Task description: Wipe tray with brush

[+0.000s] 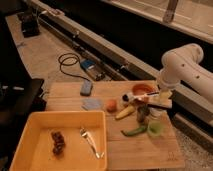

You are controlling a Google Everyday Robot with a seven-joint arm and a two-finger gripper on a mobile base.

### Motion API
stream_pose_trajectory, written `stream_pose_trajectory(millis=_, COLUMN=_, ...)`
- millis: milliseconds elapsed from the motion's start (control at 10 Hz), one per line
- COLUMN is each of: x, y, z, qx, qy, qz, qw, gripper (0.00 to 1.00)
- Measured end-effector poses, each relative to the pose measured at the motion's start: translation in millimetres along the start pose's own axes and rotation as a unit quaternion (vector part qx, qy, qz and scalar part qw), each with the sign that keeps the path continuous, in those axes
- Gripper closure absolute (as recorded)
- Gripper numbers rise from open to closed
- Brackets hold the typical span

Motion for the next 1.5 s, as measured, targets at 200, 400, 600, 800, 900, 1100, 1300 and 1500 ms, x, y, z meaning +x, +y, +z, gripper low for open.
stream_pose_trajectory(millis=200, x=-16, y=-30, z=0, qx=0.016, qy=0.005, qz=-0.022, qw=0.9996, gripper=0.35)
stream_pose_trajectory(millis=400, x=-44, y=-49, z=6, qx=0.034, qy=-0.007, qz=-0.039, qw=0.9987, gripper=0.35)
stream_pose_trajectory(millis=600, x=-47, y=-50, z=7, qx=0.036, qy=-0.013, qz=-0.036, qw=0.9986, gripper=0.35)
stream_pose_trajectory(millis=800, x=-48, y=-51, z=7, qx=0.035, qy=-0.013, qz=-0.037, qw=0.9986, gripper=0.35)
stream_pose_trajectory(millis=900, x=-48, y=-50, z=8, qx=0.035, qy=-0.012, qz=-0.039, qw=0.9986, gripper=0.35)
stream_pose_trajectory(millis=1100, x=-38, y=-50, z=1, qx=0.04, qy=0.011, qz=-0.024, qw=0.9989, gripper=0.35)
stream_pose_trajectory(millis=1300, x=-18, y=-65, z=-9, qx=0.06, qy=0.041, qz=-0.013, qw=0.9973, gripper=0.35)
stream_pose_trajectory(millis=1500, x=-20, y=-83, z=-20, qx=0.078, qy=0.054, qz=-0.014, qw=0.9954, gripper=0.35)
